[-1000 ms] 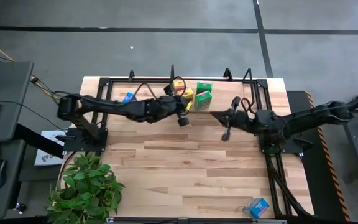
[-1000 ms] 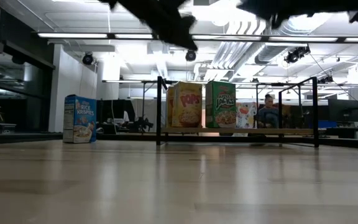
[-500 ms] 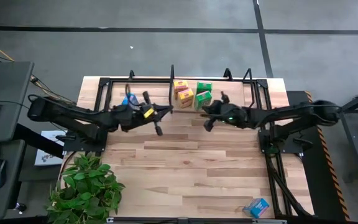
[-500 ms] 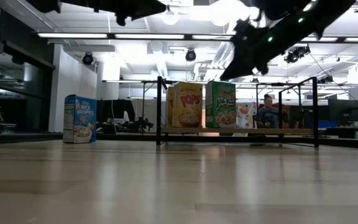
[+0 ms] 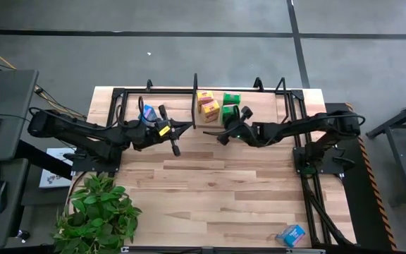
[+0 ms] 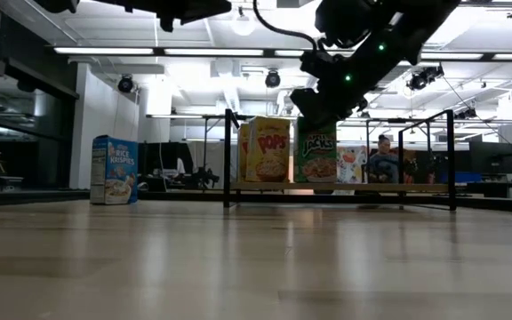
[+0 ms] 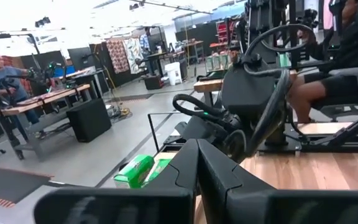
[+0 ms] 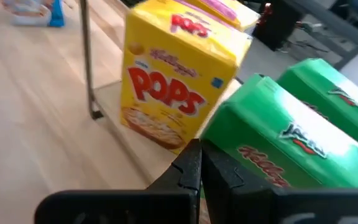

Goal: Stack cereal on shelf
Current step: Put the top blue cereal box on the shelf

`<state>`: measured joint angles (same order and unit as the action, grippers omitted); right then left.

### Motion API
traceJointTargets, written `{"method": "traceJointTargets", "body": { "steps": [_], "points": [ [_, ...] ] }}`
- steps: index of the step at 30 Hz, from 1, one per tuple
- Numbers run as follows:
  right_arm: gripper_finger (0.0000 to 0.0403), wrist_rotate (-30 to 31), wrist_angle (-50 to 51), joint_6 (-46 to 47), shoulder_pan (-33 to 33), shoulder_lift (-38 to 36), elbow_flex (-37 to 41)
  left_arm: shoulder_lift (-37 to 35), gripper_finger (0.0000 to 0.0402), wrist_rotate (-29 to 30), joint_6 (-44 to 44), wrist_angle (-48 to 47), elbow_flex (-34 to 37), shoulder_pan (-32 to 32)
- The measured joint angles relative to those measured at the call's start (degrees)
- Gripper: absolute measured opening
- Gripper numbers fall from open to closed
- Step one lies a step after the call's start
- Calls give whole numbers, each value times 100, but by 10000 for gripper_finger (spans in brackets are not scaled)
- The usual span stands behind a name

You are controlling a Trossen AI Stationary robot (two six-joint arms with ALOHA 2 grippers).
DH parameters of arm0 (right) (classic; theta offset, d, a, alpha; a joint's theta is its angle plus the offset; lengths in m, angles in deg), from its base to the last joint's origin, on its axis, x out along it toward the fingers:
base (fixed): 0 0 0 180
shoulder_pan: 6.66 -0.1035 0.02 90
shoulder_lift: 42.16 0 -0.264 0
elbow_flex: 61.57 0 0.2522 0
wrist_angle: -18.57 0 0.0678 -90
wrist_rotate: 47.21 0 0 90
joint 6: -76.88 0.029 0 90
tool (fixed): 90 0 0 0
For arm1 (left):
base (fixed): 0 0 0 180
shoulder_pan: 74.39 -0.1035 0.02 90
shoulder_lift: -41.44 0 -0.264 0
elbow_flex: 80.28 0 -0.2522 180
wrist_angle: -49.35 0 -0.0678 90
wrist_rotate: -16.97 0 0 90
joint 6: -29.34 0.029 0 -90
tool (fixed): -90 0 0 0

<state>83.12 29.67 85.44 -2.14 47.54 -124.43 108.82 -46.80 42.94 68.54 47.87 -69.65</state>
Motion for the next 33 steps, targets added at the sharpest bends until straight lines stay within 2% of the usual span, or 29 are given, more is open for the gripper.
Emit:
{"method": "traceJointTargets", "body": {
  "steps": [8,14,20,26,30,33],
  "points": [
    [0,554,14,43,-18,37,-41,0,0,5,-2,-3,0,-2],
    [0,-77,-176,-3,-44,37,-37,0,0,8,0,42,0,-2],
    [0,-1167,-909,-345,-47,37,-35,0,0,23,2,37,0,-2],
    [0,-580,-1203,-807,-59,38,-159,0,0,138,8,35,0,-2],
    [0,-409,-568,-1225,-56,39,-861,0,0,158,11,37,0,-4],
    [0,-382,1021,-1219,106,39,-1806,0,0,158,11,37,0,-4]
  ]
}}
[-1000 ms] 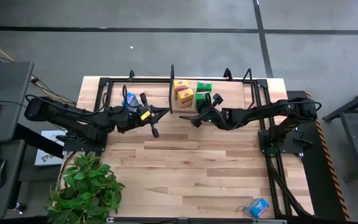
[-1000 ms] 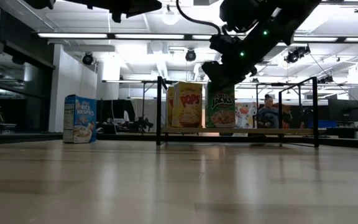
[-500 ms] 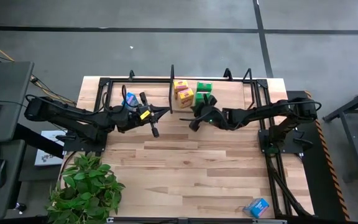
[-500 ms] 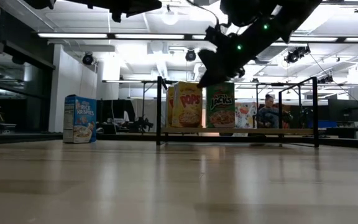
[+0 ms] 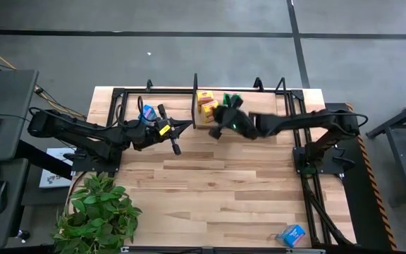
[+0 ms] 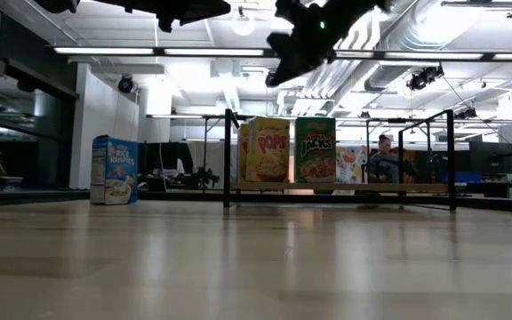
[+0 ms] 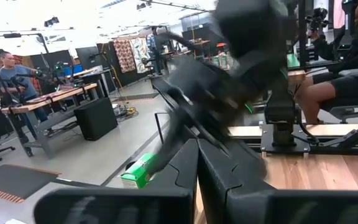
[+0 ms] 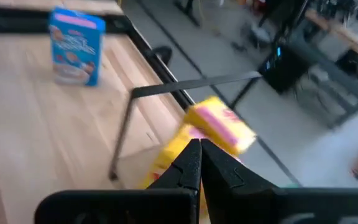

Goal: Stack cereal on shelf
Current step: Put the top blue cereal box on the shelf

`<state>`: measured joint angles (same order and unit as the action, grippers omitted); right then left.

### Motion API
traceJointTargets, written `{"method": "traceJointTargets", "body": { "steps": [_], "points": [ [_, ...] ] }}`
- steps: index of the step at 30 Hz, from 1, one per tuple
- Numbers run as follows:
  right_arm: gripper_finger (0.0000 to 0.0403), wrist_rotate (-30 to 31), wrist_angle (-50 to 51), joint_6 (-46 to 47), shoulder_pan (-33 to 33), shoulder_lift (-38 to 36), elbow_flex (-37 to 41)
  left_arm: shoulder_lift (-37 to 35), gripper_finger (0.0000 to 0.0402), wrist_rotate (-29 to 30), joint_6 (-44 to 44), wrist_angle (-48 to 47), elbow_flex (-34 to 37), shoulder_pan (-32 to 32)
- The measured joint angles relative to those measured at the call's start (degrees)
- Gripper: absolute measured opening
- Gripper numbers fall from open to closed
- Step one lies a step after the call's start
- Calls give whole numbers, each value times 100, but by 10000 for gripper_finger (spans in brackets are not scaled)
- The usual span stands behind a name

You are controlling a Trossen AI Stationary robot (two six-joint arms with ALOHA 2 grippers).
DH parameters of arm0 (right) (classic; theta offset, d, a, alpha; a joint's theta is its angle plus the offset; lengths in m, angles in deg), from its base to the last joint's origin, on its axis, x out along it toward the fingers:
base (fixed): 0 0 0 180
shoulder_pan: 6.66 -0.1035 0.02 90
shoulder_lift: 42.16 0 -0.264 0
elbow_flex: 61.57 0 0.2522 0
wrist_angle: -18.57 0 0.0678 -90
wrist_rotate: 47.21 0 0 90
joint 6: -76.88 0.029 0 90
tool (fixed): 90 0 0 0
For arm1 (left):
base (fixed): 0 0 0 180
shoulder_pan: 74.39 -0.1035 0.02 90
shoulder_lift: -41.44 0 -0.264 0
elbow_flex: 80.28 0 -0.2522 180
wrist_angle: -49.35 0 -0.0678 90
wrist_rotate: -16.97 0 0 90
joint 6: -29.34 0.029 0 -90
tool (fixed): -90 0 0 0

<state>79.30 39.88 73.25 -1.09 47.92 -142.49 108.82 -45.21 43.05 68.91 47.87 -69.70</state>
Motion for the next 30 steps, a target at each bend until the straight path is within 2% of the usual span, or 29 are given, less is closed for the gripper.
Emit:
{"method": "traceJointTargets", "body": {
  "steps": [3,6,11,13,20,24,30],
  "points": [
    [0,-407,1626,426,391,-2,-895,0,0,-2,0,-2,0,0],
    [0,-947,2579,695,788,-2,-1411,0,0,0,0,-1,0,0],
    [0,-1999,2884,771,1312,-7,-1455,0,0,0,0,2,0,0],
    [0,-2225,2858,735,1421,52,-1407,0,0,0,0,36,0,-2],
    [0,-2289,2659,520,1469,626,-1432,0,0,0,-1,146,0,-7],
    [0,-1774,2561,468,1466,830,-1636,0,0,0,0,138,0,-7],
    [0,-1495,2637,509,1468,826,-1824,0,0,0,-2,133,0,-7]
  ]
}}
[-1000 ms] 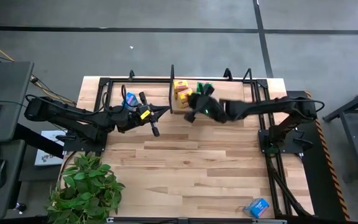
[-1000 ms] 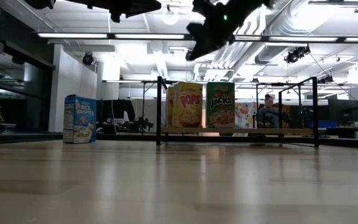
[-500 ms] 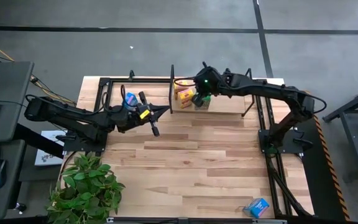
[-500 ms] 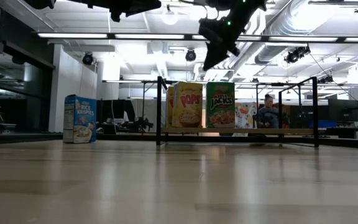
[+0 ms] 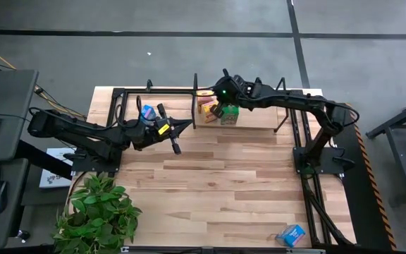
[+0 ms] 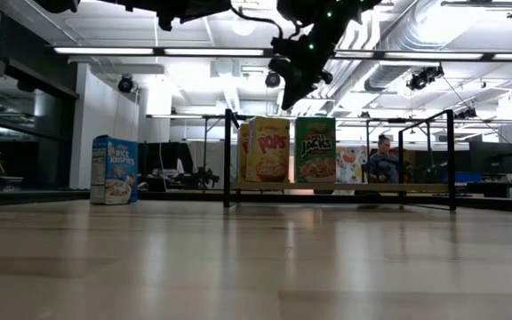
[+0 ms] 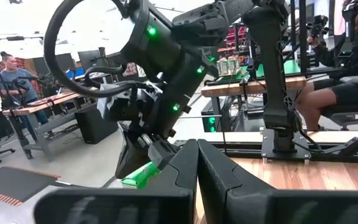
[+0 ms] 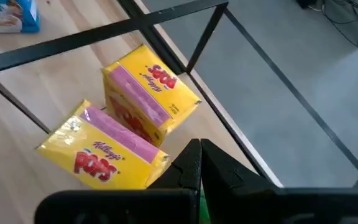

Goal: Stack cereal on shelf
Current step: Put the top blue cereal box on the shelf

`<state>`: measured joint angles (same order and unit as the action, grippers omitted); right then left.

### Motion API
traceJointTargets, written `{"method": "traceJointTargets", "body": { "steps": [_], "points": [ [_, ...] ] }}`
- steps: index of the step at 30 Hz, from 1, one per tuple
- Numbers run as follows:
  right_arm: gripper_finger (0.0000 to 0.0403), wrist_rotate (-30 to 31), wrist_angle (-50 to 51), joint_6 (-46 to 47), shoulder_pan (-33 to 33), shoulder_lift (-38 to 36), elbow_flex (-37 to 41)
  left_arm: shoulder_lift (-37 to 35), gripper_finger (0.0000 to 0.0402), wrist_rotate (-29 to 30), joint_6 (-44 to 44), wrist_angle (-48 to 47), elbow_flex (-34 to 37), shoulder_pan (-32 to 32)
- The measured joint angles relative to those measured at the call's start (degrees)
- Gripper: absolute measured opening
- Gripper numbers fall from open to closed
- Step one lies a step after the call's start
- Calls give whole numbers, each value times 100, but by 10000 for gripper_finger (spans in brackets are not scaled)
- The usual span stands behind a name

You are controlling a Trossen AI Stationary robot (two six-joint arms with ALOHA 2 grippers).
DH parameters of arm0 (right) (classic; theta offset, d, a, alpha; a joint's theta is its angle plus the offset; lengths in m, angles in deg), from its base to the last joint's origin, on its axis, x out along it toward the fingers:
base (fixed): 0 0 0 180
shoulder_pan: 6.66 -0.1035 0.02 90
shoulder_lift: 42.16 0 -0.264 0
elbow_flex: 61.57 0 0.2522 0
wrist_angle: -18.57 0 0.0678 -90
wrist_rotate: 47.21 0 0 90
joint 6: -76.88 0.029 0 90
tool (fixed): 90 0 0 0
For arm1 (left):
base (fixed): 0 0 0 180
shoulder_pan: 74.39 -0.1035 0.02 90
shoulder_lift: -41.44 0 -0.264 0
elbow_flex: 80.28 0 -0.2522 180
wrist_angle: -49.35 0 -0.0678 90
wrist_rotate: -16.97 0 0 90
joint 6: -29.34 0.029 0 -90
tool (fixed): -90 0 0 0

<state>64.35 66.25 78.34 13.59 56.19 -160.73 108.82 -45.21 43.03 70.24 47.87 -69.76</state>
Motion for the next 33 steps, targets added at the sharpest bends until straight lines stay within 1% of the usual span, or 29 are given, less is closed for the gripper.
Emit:
{"method": "traceJointTargets", "body": {
  "steps": [7,11,17,21,33],
  "points": [
    [0,-225,132,156,48,295,-7,0,0,0,-3,-1,0,2],
    [0,-79,141,154,44,406,-7,0,0,0,-3,-2,0,2],
    [0,-122,199,160,17,407,-5,0,0,-2,-2,-2,0,2],
    [0,-286,353,281,-62,407,-5,0,0,0,-2,-4,0,2],
    [0,-253,360,305,-284,407,-5,0,0,0,-2,-6,0,4]
  ]
}}
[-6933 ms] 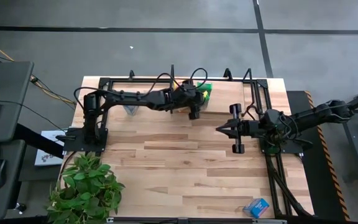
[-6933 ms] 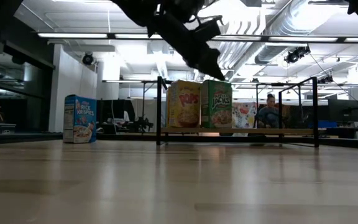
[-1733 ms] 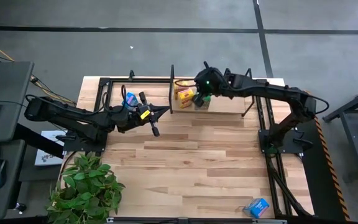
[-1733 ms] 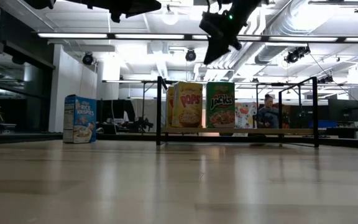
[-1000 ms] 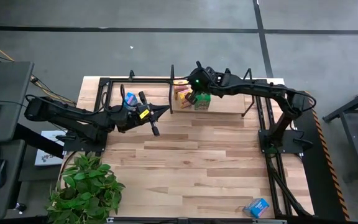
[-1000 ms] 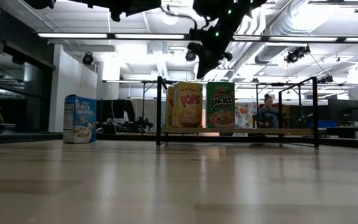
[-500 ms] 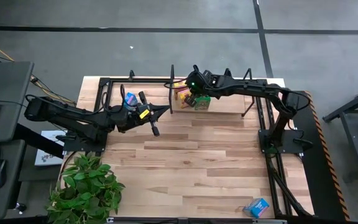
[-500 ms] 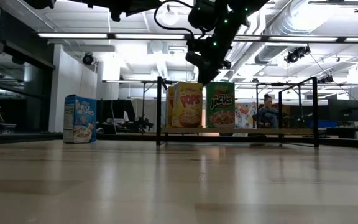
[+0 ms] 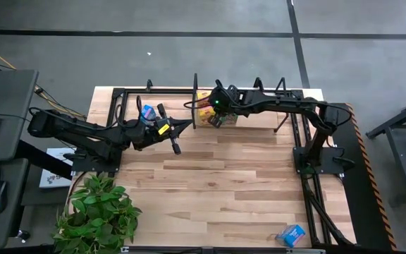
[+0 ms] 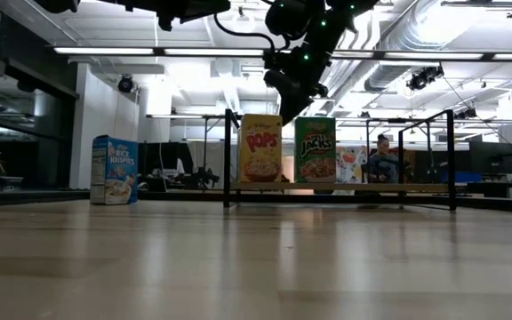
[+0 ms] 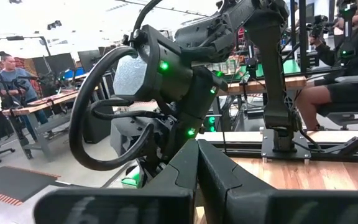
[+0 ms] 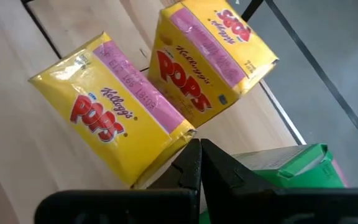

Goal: Stack cereal on shelf
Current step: Put the top blue cereal box on the shelf

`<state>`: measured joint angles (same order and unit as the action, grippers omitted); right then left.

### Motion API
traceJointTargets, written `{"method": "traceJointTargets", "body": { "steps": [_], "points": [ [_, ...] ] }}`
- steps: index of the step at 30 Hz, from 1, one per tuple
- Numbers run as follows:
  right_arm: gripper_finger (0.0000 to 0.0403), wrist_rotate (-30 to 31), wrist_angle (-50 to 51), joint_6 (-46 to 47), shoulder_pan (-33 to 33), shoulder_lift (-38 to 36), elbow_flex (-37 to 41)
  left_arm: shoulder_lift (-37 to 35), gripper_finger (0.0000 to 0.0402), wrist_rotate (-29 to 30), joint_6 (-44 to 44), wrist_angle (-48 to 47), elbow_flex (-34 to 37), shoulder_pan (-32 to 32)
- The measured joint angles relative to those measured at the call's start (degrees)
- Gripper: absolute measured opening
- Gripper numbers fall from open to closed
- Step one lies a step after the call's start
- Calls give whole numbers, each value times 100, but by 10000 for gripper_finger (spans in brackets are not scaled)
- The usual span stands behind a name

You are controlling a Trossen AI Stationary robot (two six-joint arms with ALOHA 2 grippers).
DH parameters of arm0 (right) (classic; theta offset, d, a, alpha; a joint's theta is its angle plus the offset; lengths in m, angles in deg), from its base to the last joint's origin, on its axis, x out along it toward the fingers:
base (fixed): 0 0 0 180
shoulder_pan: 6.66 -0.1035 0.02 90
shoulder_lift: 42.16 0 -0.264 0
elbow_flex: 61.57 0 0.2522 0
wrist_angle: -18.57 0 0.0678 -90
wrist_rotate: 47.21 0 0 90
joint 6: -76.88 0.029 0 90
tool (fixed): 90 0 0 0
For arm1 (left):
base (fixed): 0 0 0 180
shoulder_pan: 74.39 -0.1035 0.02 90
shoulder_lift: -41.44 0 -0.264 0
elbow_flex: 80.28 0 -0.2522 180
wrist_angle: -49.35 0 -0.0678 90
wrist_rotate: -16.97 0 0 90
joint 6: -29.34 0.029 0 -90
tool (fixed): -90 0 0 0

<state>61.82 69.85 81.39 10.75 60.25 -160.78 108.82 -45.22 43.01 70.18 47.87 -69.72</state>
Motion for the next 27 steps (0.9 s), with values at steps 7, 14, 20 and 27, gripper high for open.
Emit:
{"method": "traceJointTargets", "body": {
  "steps": [7,14,20,27],
  "points": [
    [0,30,-6,-44,-14,-292,2,0,0,0,98,-50,0,0],
    [0,-175,157,-442,-267,-959,2,-336,0,457,201,-799,0,153],
    [0,-691,763,-514,-788,-1375,2,-1095,0,749,-12,-1806,-4,398],
    [0,49,1161,-317,-1608,-1482,7,-1517,0,743,-400,-2207,148,511]
  ]
}}
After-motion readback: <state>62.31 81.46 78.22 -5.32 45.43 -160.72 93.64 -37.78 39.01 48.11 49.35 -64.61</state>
